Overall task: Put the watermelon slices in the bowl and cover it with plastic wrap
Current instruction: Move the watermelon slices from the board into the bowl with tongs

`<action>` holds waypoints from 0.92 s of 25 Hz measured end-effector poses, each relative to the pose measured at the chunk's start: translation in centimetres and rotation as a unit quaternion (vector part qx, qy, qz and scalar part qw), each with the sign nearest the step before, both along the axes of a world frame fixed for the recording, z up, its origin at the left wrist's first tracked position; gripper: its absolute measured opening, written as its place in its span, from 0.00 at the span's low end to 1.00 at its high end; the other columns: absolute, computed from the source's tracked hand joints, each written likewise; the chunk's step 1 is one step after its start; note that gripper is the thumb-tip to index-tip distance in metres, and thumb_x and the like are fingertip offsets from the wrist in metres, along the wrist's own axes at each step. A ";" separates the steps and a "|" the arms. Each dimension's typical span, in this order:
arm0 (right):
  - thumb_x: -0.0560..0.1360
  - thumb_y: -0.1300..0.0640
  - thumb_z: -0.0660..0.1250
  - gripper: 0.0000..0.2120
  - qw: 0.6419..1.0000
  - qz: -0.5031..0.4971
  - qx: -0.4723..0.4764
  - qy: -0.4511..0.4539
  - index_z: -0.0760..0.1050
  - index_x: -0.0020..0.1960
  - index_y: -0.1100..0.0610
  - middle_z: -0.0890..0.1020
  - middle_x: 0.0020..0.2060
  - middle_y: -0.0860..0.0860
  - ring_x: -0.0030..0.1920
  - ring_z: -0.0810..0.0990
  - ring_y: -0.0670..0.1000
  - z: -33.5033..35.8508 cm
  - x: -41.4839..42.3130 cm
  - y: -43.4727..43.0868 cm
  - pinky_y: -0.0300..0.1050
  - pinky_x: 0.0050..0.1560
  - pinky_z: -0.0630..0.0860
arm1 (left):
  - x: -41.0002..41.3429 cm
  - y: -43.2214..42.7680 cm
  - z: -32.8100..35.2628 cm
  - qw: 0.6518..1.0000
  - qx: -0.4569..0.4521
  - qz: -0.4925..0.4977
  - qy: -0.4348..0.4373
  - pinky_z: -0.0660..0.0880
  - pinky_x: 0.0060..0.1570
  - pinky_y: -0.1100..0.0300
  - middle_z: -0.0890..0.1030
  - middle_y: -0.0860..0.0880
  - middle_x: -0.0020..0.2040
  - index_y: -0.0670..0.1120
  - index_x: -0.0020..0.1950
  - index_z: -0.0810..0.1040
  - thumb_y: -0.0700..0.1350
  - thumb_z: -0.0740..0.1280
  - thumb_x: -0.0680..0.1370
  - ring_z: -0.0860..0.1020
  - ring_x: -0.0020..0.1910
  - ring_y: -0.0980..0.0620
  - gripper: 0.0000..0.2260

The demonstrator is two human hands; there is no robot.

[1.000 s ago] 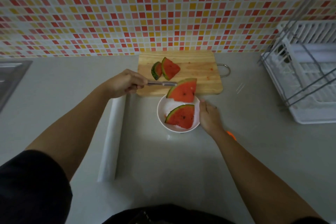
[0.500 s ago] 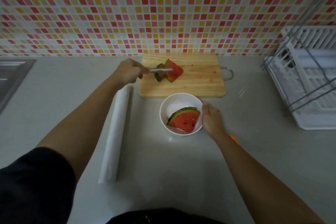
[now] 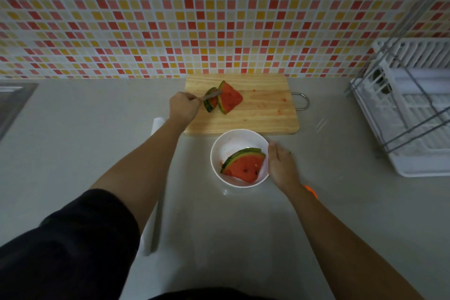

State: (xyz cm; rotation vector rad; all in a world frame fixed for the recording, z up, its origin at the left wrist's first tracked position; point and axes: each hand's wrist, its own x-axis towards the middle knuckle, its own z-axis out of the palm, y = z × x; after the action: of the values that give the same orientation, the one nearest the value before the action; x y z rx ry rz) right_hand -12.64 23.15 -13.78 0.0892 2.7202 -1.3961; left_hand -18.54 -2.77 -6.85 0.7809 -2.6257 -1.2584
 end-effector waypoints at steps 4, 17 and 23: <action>0.78 0.47 0.49 0.22 1.000 -0.005 -0.001 -0.003 0.73 0.35 0.55 0.79 0.34 0.57 0.41 0.78 0.58 0.0 0.0 0.0 0.49 0.45 0.72 | 0.9 -0.9 1.1 0.998 0.013 -0.010 0.057 0.69 0.39 0.59 0.78 0.44 0.34 0.41 0.45 0.85 0.45 0.67 0.75 0.74 0.35 0.50 0.09; 0.72 0.38 0.44 0.24 0.998 -0.022 -0.026 -0.052 0.72 0.33 0.49 0.75 0.31 0.42 0.41 0.75 0.52 0.2 0.1 -0.3 0.44 0.46 0.66 | 8.6 -0.2 3.0 0.932 -0.013 -0.361 -0.038 0.68 0.40 0.77 0.82 0.58 0.41 0.48 0.53 0.84 0.43 0.71 0.75 0.77 0.37 0.70 0.08; 0.76 0.42 0.47 0.25 0.998 -0.025 -0.032 -0.039 0.72 0.29 0.53 0.76 0.26 0.44 0.33 0.77 0.44 -0.2 -0.4 -0.3 0.43 0.40 0.66 | 3.1 -3.0 2.4 0.991 -0.112 -0.072 0.032 0.67 0.39 0.59 0.78 0.45 0.33 0.41 0.39 0.82 0.47 0.66 0.76 0.75 0.36 0.48 0.12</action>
State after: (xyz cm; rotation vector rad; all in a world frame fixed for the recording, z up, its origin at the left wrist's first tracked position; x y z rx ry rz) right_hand -13.09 22.85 -13.94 0.2059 2.6246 -1.4596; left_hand -15.40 -5.74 -4.47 0.5145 -2.7497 -0.9754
